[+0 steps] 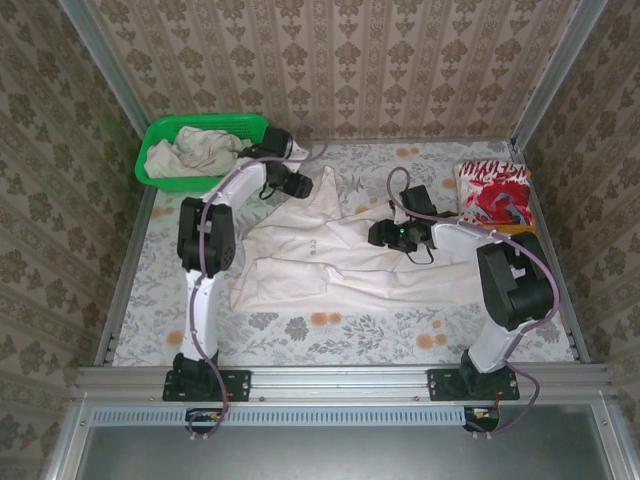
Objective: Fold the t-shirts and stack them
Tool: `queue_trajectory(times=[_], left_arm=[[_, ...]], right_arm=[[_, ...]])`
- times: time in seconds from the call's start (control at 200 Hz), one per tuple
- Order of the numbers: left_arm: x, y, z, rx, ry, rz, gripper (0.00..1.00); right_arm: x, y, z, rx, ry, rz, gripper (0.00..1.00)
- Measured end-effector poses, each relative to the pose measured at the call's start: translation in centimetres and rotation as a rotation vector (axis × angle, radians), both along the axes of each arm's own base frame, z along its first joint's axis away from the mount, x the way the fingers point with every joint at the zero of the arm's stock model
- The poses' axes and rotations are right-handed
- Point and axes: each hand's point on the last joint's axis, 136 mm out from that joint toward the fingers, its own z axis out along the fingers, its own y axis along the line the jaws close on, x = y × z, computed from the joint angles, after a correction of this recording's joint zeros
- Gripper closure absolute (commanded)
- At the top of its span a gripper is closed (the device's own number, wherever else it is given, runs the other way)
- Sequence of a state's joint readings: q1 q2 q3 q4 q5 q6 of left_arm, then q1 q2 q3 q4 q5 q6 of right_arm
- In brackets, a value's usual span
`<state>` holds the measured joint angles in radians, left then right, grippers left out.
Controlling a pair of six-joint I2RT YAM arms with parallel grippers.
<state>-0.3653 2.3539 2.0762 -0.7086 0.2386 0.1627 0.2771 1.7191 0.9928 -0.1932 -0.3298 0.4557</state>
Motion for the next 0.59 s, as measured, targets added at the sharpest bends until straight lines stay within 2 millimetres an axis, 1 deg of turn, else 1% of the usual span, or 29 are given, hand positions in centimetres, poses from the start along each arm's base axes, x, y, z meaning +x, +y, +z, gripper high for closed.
queue_trajectory(times=[0.04,0.07,0.135,0.255,0.34,0.41,0.45,0.595], left_arm=[[1.7,-0.7,0.3,-0.002,-0.037,-0.024,0.46],[2.5,-1.0,0.3,0.000,-0.053,-0.037,0.46],[3.2,-1.3,-0.2,0.014,-0.058,-0.065,0.47],[2.8,-1.2,-2.2,0.054,-0.014,-0.107,0.47],[2.1,-0.9,-3.8,0.079,0.030,-0.125,0.47],[1.5,-0.6,-4.7,0.097,0.063,-0.133,0.47],[1.4,-0.6,-4.8,0.105,0.067,-0.139,0.48],[1.6,-0.8,-4.1,0.110,0.055,-0.142,0.48]], right_arm=[[0.0,0.0,0.4,0.002,-0.010,0.004,0.43],[0.0,0.1,0.7,0.005,-0.019,0.007,0.43],[0.1,0.1,1.4,0.011,-0.036,0.009,0.43],[0.1,0.2,1.9,0.018,-0.047,0.015,0.43],[0.1,0.2,1.9,0.018,-0.047,0.015,0.43],[0.1,0.3,1.9,0.020,-0.046,0.017,0.43],[0.1,0.3,1.9,0.020,-0.045,0.017,0.43],[0.1,0.3,1.9,0.021,-0.046,0.017,0.43]])
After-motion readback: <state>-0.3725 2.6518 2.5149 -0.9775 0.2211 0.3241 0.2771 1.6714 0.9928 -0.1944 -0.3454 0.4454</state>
